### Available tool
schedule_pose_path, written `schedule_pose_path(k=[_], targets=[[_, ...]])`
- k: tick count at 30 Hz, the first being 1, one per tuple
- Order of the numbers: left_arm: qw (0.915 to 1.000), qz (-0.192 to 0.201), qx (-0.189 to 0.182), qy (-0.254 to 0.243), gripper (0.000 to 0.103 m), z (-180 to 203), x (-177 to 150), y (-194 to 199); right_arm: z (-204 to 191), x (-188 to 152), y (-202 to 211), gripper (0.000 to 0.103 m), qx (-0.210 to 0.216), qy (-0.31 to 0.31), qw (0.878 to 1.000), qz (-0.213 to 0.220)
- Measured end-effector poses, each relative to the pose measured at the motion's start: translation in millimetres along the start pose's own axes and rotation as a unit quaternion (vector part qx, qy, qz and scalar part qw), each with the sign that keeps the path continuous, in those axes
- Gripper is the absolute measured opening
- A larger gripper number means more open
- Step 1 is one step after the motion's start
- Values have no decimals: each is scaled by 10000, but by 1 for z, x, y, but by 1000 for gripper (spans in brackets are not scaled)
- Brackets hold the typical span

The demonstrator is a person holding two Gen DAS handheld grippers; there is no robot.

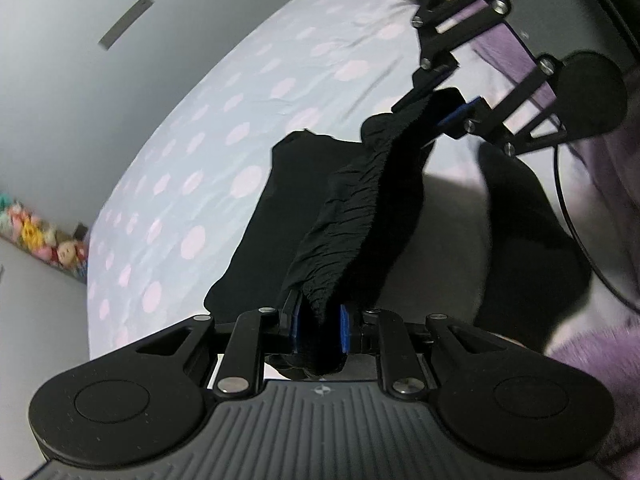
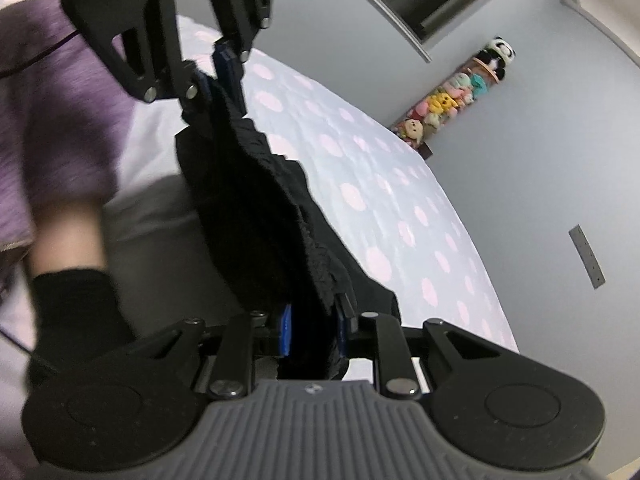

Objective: Fold clothes
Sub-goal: 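Grasp the folded shorts waistband with both grippers and lift them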

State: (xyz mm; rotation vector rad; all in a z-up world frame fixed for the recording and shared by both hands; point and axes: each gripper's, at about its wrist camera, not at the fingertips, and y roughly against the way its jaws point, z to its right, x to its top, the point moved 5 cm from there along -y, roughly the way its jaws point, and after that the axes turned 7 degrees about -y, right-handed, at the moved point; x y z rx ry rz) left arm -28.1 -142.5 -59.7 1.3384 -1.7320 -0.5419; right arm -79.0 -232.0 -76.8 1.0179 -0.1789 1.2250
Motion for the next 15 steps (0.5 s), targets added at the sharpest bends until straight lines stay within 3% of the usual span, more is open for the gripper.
schedule_pose_path(k=[11,15], targets=[[9953,-108,-80,954,19,-84,1,-66,47,24,-85,24,-47,-558,9983,-164],[9915,-188,-217,1272,20,-108,-4,-97,58,22,-125,24,125,-785,9963,-323]])
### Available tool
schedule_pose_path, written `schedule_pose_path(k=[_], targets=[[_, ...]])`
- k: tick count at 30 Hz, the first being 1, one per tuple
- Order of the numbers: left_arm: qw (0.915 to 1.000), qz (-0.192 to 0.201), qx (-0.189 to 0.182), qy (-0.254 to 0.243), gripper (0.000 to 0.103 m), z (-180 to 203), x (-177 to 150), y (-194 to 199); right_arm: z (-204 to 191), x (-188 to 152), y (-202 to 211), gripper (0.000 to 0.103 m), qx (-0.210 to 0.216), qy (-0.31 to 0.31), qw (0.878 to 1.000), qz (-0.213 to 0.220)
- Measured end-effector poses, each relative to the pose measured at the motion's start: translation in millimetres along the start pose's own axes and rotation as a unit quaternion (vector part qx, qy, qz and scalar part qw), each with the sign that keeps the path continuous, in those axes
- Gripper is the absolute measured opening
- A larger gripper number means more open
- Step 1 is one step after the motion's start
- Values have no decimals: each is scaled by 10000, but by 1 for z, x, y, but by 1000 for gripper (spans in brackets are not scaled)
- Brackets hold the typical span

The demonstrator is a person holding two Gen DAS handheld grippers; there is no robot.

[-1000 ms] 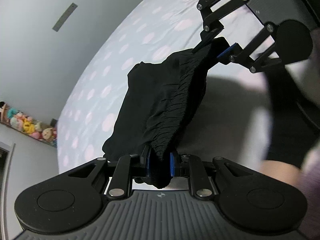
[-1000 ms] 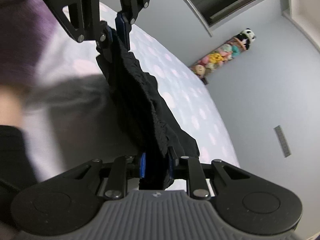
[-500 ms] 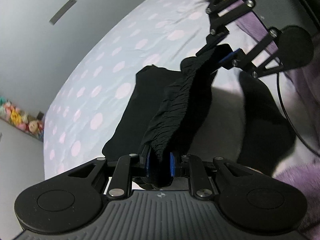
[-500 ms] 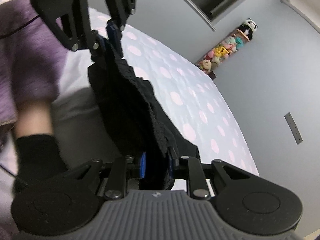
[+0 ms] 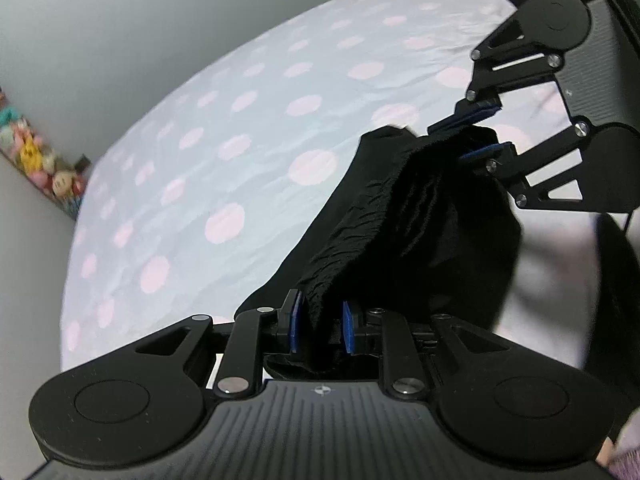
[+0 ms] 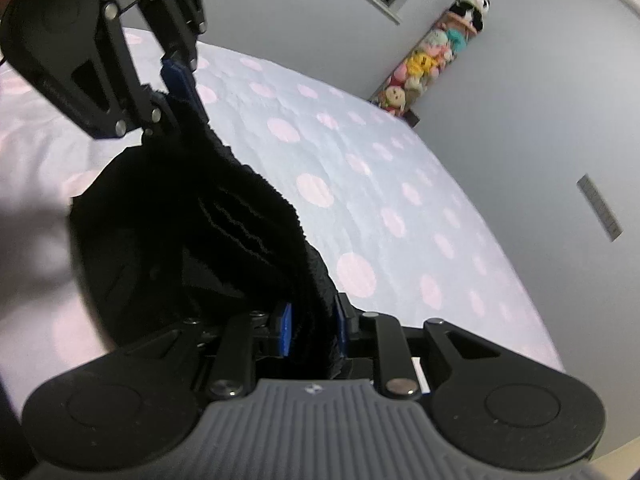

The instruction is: Fold clothes

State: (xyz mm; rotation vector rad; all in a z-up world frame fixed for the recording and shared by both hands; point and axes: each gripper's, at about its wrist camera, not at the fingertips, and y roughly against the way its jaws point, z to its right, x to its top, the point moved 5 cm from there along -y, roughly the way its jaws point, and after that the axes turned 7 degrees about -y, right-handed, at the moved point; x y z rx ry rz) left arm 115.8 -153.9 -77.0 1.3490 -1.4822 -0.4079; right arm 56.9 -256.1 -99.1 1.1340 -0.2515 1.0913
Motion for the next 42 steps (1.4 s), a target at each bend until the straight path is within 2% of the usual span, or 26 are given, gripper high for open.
schedule_pose_path(k=[9,15,17,20,24,28,30,31,33,37,39,42], targets=[[9950,4,-503,858,22,-36,-15,-71,7,-14,-82,24,355,-392,9980,-350],[9866,183,-477,1548,25,-58,-27,-86,10,-19,-120,31,384,-642,9961,-460],[9827,243,-468,1777,28,-65,-32,-91,13,-19,-127,36,348,-714,9958,-462],[9757,332,-453,2117,41,-76,-38,-98,19,-17,-132,46,267,-879,9947,-453],[9617,426,-389,2681,41,-92,-50,-99,35,-14,-128,54,134,-1400,9890,-456],[9498,510,-172,3082,43,-96,-60,-81,49,-15,-110,59,65,-1939,9802,-410],[9440,556,-24,3252,55,-95,-62,-69,58,-16,-97,66,16,-2240,9739,-366],[9399,578,30,3365,58,-94,-64,-63,62,-19,-91,72,32,-2478,9682,-346],[9291,600,75,3649,72,-91,-70,-53,70,-25,-79,77,62,-2952,9549,-306],[9069,541,41,4179,75,-79,-82,-41,81,-44,-64,83,287,-3972,9167,-311],[8909,510,25,4513,75,-74,-91,-42,82,-53,-61,86,369,-4374,8980,-311],[8689,446,95,4928,75,-72,-103,-52,81,-64,-67,89,413,-4735,8793,-303]])
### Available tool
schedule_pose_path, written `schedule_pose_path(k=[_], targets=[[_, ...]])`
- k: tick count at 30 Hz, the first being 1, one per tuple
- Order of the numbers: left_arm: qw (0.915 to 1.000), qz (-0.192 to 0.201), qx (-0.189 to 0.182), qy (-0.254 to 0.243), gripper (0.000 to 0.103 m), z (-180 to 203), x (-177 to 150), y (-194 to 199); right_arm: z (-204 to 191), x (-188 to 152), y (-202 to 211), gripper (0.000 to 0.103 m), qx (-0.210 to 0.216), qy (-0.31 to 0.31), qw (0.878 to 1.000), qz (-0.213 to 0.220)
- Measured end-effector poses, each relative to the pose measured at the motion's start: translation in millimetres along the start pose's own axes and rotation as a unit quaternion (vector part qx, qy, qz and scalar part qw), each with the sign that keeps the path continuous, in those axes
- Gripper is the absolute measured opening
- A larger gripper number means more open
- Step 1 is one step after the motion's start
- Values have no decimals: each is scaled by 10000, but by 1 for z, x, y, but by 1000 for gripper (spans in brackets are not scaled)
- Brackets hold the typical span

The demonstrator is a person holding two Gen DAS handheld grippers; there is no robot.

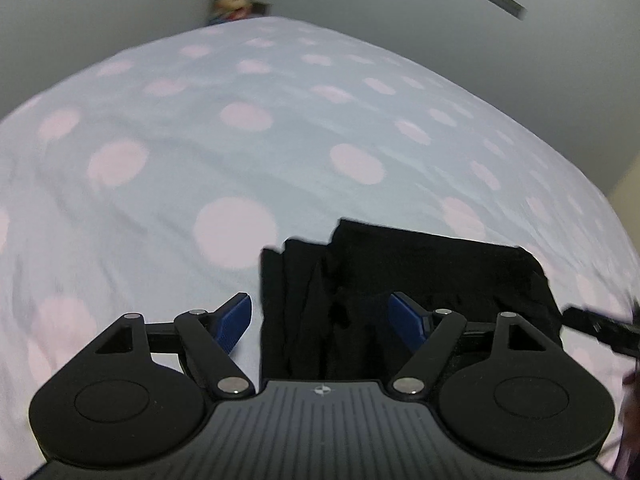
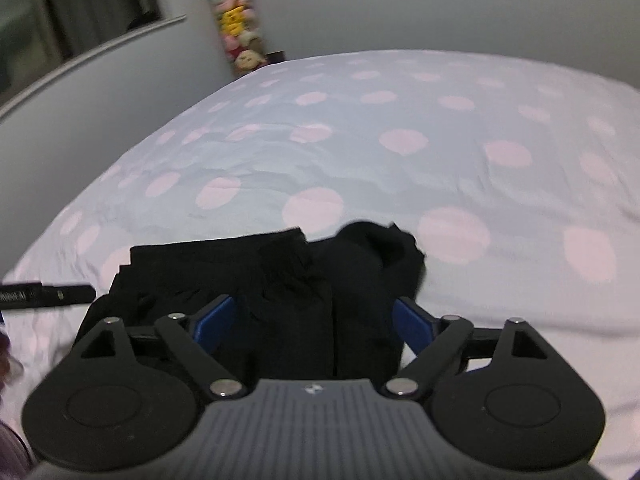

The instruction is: Fold clothes

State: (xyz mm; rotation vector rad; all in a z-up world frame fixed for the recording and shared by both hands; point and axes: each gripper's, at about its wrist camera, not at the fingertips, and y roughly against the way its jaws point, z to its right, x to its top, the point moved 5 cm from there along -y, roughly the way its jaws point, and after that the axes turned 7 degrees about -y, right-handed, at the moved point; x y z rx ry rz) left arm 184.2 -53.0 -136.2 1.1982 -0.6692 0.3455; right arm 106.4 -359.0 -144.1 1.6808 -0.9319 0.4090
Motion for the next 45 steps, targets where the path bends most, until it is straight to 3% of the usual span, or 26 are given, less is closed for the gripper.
schedule_pose_path(k=[4,10,18,22,24,28,30,35,41,45], targets=[[9998,-68,3,186,75,-4,-6,-12,12,-10,-11,90,77,-465,9989,-79],[9998,-148,158,-17,75,-4,-12,-31,24,-17,-35,90,0,-712,9973,-189],[9982,48,206,-568,72,6,-11,-46,15,-17,-60,89,-53,-269,9996,-114],[9970,147,110,-748,55,12,-11,-49,7,-18,-62,66,-47,-23,10000,-22],[9963,182,0,-839,35,16,-11,-49,4,-17,-59,50,-14,-5,10000,25],[9937,311,-50,-1077,15,25,-12,-46,-3,-16,-53,23,53,29,9999,118],[9933,401,-74,-1084,9,27,-10,-42,-7,-15,-50,19,86,47,9998,165],[9915,687,-102,-1099,6,36,-3,-21,-17,-11,-34,13,123,132,9992,358],[9866,986,-212,-1280,5,61,9,13,-24,1,18,12,88,228,9968,759],[9790,1276,-522,-1500,5,102,22,42,-16,9,67,12,-81,178,9937,1099]])
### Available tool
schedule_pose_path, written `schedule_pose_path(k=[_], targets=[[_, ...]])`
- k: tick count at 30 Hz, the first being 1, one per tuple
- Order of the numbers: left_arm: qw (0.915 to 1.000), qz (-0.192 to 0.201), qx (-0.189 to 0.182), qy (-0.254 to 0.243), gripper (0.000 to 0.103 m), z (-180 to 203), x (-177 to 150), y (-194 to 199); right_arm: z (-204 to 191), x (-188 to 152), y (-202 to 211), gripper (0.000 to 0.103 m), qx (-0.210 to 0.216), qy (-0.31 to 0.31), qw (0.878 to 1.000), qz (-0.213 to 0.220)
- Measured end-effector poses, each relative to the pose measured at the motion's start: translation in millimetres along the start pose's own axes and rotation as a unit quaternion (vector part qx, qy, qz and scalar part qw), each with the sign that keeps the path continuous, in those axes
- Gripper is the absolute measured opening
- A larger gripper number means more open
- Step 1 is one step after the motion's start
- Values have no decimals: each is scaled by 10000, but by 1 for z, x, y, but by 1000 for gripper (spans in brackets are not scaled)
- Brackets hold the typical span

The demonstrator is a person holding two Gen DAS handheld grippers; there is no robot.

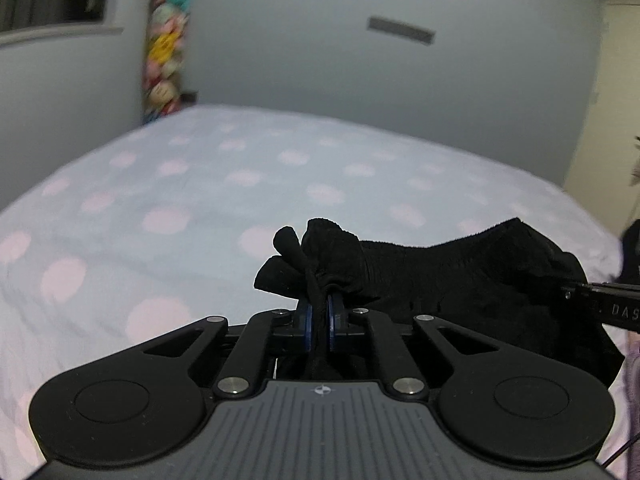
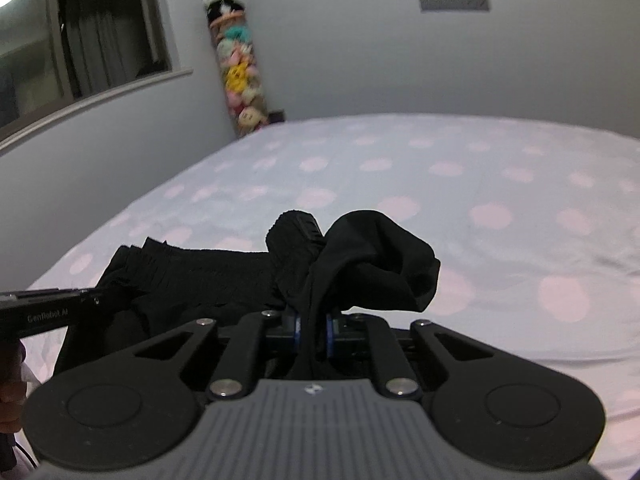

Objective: Fold clothes
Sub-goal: 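Grasp the folded shorts with both grippers and carry them to the clothes stack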

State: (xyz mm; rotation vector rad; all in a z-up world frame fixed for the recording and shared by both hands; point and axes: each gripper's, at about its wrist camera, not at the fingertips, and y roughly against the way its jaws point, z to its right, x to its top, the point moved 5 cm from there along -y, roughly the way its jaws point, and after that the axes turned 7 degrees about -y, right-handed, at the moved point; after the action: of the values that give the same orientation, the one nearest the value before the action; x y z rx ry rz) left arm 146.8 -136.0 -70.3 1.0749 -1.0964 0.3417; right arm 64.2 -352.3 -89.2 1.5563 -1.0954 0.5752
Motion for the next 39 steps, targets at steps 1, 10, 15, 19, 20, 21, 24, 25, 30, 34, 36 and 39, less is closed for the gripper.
schedule_pose_path(k=[1,10,15,19,20,21,24,25,30,34,36,39], targets=[[9998,85,-136,-101,5,16,9,4,6,4,16,12,-81,-51,9999,102],[9821,841,-1354,-1002,5,156,91,39,73,43,168,12,-912,-622,9884,1044],[9574,1205,-2159,-1492,5,249,132,59,126,53,272,12,-1717,-1000,9646,1734],[9297,1339,-2877,-1868,5,340,157,72,161,51,352,12,-2359,-1254,9368,2259],[9230,1362,-3022,-1953,5,359,162,73,168,52,365,12,-2513,-1298,9294,2370],[9146,1391,-3180,-2076,5,383,166,75,175,51,380,12,-2686,-1316,9217,2471],[8859,1482,-3619,-2495,5,452,175,84,198,48,421,12,-3156,-1428,8975,2728],[8753,1513,-3748,-2654,5,474,176,88,207,46,433,12,-3283,-1526,8888,2811],[8291,1513,-4324,-3204,5,570,168,93,245,34,481,12,-3899,-1900,8464,3090],[8052,1321,-4642,-3445,5,624,152,75,274,19,491,13,-4261,-2158,8238,3053],[7978,1188,-4707,-3576,5,642,141,60,288,11,496,13,-4439,-2284,8117,3032],[7877,994,-4777,-3761,5,665,124,36,309,-2,496,13,-4636,-2454,8000,2913]])
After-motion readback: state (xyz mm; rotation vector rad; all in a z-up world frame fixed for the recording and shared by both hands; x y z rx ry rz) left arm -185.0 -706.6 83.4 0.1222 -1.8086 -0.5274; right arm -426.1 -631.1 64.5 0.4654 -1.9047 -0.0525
